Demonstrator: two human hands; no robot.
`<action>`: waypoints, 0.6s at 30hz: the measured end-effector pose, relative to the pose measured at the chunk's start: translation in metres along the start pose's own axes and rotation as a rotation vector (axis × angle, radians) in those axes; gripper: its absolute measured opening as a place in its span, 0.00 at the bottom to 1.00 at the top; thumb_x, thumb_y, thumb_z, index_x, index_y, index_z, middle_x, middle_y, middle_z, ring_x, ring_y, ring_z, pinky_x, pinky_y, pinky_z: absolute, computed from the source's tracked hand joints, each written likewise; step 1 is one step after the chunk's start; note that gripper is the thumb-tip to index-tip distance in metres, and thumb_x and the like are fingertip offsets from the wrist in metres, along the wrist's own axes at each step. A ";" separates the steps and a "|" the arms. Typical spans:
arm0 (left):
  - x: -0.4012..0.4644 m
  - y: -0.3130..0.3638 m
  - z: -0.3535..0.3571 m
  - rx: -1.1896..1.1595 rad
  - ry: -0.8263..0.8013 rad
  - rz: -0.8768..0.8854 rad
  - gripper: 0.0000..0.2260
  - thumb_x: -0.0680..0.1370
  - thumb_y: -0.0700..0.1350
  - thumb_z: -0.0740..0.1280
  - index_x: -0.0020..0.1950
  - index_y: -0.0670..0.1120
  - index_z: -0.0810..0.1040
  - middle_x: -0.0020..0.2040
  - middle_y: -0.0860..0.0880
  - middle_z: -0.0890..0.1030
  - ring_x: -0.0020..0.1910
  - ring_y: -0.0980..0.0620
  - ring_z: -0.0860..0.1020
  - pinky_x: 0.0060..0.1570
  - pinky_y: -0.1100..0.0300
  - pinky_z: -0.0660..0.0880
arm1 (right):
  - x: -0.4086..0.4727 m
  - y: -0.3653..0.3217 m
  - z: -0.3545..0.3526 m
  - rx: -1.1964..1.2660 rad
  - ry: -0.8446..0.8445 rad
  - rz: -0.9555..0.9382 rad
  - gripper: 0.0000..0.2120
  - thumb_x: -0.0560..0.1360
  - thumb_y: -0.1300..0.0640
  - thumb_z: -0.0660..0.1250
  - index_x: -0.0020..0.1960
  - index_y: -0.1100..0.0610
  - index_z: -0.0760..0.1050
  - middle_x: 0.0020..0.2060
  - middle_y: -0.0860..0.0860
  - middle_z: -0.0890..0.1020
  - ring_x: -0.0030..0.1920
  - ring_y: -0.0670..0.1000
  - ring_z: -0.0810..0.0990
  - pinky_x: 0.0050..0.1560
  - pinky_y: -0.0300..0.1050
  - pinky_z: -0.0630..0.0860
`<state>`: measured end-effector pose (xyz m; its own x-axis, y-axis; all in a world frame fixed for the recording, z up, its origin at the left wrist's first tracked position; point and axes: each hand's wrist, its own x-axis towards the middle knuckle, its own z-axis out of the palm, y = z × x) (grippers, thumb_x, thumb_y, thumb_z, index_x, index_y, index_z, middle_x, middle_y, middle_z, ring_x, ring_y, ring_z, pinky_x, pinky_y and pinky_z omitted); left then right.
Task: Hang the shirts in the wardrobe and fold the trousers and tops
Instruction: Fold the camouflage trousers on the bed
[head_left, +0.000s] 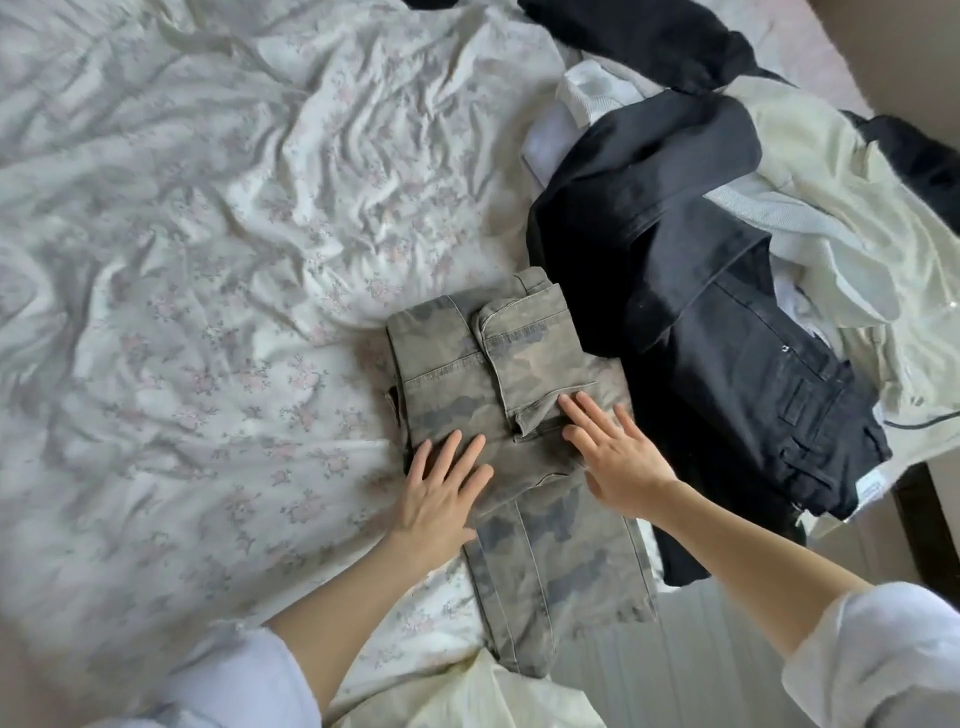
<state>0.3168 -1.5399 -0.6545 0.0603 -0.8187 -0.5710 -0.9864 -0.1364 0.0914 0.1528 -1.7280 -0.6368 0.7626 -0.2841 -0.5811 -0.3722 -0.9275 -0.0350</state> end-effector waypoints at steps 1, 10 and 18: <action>0.003 -0.003 0.003 -0.021 -0.036 0.005 0.35 0.77 0.62 0.58 0.77 0.51 0.45 0.74 0.50 0.32 0.75 0.44 0.36 0.68 0.40 0.32 | 0.002 0.000 -0.001 0.021 -0.043 -0.001 0.27 0.76 0.55 0.57 0.73 0.54 0.53 0.71 0.48 0.30 0.70 0.51 0.28 0.73 0.55 0.38; 0.057 -0.063 -0.080 -0.358 0.559 -0.227 0.18 0.75 0.49 0.65 0.64 0.46 0.73 0.65 0.46 0.72 0.64 0.44 0.68 0.59 0.49 0.62 | 0.046 0.000 -0.071 0.212 0.404 0.034 0.13 0.77 0.58 0.56 0.58 0.57 0.74 0.55 0.52 0.78 0.58 0.55 0.74 0.58 0.47 0.65; 0.132 -0.153 -0.107 -0.809 -0.176 -0.217 0.37 0.65 0.50 0.77 0.71 0.49 0.65 0.68 0.48 0.71 0.65 0.47 0.70 0.65 0.53 0.66 | 0.162 0.028 -0.135 0.354 0.003 0.000 0.33 0.71 0.57 0.67 0.72 0.53 0.55 0.73 0.52 0.59 0.74 0.50 0.54 0.72 0.59 0.41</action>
<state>0.4920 -1.6866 -0.6564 0.1443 -0.6393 -0.7553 -0.5391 -0.6909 0.4817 0.3377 -1.8325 -0.6218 0.7641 -0.2851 -0.5786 -0.5321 -0.7857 -0.3154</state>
